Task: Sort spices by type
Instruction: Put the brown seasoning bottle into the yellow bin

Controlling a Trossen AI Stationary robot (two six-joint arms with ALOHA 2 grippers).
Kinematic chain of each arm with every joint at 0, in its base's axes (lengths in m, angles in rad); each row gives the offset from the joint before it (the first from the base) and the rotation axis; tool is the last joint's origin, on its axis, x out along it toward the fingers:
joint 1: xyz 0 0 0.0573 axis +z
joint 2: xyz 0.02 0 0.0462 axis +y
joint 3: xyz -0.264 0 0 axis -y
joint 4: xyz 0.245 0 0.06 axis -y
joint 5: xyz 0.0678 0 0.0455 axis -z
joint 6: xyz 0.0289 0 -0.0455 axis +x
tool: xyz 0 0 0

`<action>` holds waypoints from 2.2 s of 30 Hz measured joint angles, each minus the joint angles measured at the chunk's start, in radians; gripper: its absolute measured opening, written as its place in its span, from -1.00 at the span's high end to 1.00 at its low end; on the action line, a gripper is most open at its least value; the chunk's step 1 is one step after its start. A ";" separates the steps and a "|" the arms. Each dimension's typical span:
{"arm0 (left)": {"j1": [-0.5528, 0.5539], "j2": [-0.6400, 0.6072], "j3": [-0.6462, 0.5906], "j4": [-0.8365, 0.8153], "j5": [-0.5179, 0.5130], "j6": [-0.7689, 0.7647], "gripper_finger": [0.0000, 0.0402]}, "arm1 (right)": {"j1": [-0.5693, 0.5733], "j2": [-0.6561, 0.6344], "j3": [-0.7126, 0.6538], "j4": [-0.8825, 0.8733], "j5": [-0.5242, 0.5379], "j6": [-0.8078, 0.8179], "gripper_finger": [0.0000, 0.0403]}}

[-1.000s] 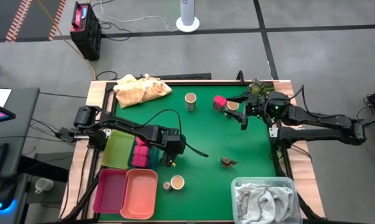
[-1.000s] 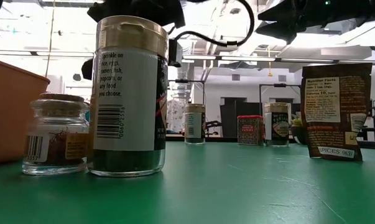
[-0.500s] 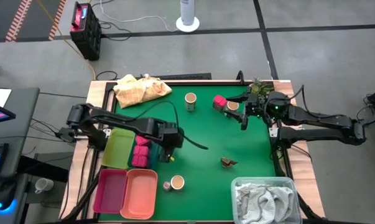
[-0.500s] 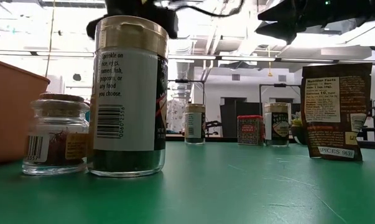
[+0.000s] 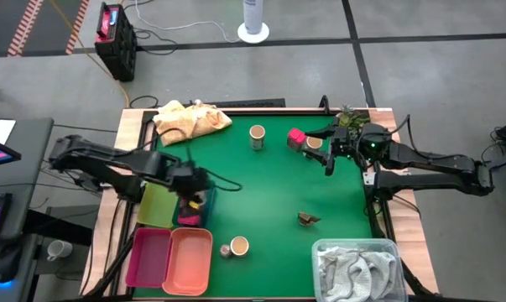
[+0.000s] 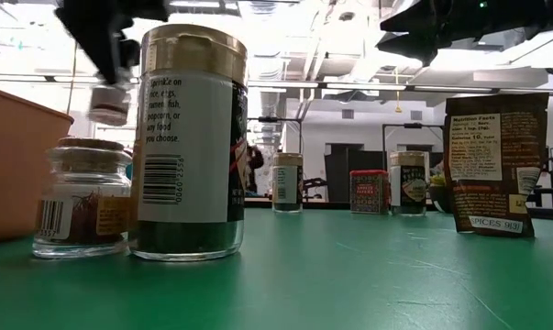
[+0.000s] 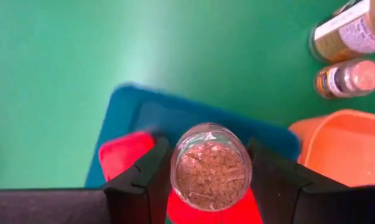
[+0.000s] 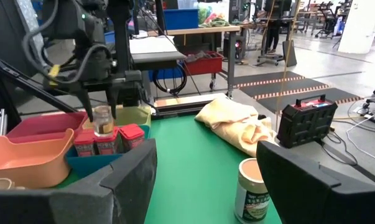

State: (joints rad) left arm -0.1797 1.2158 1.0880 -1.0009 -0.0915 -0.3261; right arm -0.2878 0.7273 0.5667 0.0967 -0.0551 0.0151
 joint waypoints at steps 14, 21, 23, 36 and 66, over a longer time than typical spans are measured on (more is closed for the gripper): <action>-0.121 -0.394 -0.293 -0.228 -0.121 -0.428 0.16 | 0.000 0.000 0.000 0.000 0.000 0.004 -0.50; -0.123 -0.432 -0.420 -0.200 -0.156 -0.553 0.16 | 0.000 0.000 0.000 0.000 0.000 0.004 -0.50; -0.123 -0.423 -0.446 -0.163 -0.156 -0.576 0.16 | 0.000 0.000 0.000 0.000 0.000 0.004 -0.50; -0.123 -0.293 -0.498 -0.074 -0.154 -0.617 -0.09 | 0.000 0.000 0.000 0.000 0.000 0.004 -0.50; -0.200 0.036 -0.161 0.512 -0.113 -0.122 -0.19 | 0.000 0.000 0.000 0.000 0.000 0.011 -0.50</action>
State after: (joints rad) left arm -0.3801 1.2514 0.9275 -0.4891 -0.2041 -0.4480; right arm -0.2878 0.7269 0.5667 0.0971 -0.0551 0.0258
